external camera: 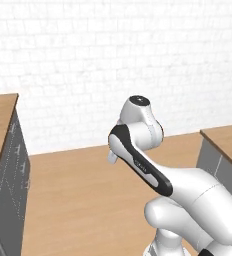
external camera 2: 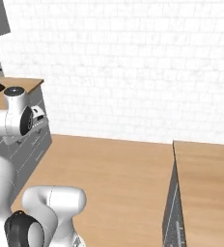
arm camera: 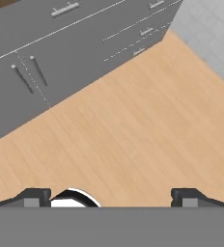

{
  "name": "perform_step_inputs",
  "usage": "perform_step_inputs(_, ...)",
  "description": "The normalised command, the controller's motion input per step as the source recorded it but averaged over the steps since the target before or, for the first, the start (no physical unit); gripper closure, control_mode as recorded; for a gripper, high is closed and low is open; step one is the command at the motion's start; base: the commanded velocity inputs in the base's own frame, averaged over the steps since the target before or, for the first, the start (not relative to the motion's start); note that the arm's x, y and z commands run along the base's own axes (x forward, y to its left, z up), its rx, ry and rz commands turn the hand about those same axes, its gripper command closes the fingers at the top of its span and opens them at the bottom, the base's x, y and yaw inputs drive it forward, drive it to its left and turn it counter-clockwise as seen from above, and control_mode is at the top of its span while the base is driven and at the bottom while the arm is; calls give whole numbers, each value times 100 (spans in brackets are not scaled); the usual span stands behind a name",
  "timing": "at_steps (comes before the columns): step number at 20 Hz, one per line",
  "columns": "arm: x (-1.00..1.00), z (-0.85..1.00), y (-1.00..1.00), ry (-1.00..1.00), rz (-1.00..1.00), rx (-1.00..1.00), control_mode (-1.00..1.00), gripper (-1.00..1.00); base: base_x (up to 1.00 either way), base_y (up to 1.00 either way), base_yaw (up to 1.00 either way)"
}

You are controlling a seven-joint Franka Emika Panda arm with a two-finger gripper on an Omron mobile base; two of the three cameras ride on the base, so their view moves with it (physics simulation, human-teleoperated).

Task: Pick up the knife from the drawer and place it on the cutting board. Then place the meat from the plate to the cutting board.

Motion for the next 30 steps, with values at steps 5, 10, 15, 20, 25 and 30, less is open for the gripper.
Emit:
perform_step_inputs(5, 0, 0, 0, 0, 0, 0, 100, -100, 100, 17, 0)
perform_step_inputs(10, 0, 0, 0, 0, 0, 0, 100, -100, 100, 31, 1)
perform_step_inputs(15, 0, 0, 0, 0, 0, 0, 100, -100, 93, 57, 23)
perform_step_inputs(20, 0, 0, 0, 0, 0, 0, 100, -100, 48, 39, 61)
perform_step_inputs(25, 0, 0, 0, 0, 0, 0, 100, -100, 13, 47, 67)
perform_step_inputs(30, 0, 0, 0, 0, 0, 0, 100, -100, 1, 51, 66)
